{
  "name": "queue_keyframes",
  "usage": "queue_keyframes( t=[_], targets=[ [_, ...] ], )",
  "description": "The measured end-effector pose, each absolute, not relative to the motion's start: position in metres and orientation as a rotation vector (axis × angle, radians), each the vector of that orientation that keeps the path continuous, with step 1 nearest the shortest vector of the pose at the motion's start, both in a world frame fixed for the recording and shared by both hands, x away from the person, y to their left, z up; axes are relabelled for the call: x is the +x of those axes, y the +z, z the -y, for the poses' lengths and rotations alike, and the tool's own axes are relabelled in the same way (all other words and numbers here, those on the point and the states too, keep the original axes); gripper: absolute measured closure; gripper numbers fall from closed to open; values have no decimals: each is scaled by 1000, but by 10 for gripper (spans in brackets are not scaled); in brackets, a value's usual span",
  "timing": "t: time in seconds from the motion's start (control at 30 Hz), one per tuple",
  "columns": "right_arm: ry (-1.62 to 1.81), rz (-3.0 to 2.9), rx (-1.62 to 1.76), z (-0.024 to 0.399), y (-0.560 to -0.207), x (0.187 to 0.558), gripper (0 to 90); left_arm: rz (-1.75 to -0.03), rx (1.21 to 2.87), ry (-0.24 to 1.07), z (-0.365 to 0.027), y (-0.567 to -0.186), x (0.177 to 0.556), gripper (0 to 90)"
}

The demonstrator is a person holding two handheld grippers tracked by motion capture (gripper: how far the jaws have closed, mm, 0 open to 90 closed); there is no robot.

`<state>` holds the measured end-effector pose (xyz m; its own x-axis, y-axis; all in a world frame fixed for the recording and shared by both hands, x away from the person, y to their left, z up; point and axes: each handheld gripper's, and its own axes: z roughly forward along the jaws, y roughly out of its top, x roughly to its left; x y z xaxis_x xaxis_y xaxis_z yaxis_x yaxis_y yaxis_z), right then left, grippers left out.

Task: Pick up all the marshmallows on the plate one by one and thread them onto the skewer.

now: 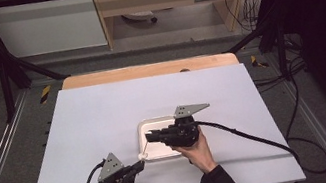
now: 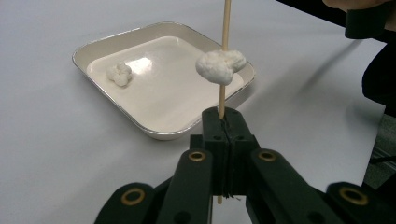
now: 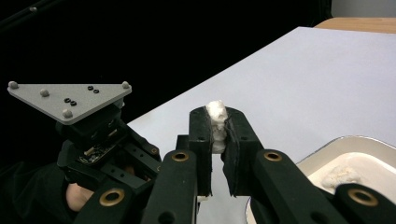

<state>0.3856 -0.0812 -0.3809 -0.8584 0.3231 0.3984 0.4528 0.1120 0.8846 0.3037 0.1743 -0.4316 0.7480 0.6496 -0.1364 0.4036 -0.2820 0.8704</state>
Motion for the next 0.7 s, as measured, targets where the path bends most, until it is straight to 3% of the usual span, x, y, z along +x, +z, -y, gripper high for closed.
queue_keyframes(
  t=[0.7],
  targets=[
    [-1856,2268,-782,79,-385,383,839,-807,1934,296,-173,-431,304,890]
  ],
)
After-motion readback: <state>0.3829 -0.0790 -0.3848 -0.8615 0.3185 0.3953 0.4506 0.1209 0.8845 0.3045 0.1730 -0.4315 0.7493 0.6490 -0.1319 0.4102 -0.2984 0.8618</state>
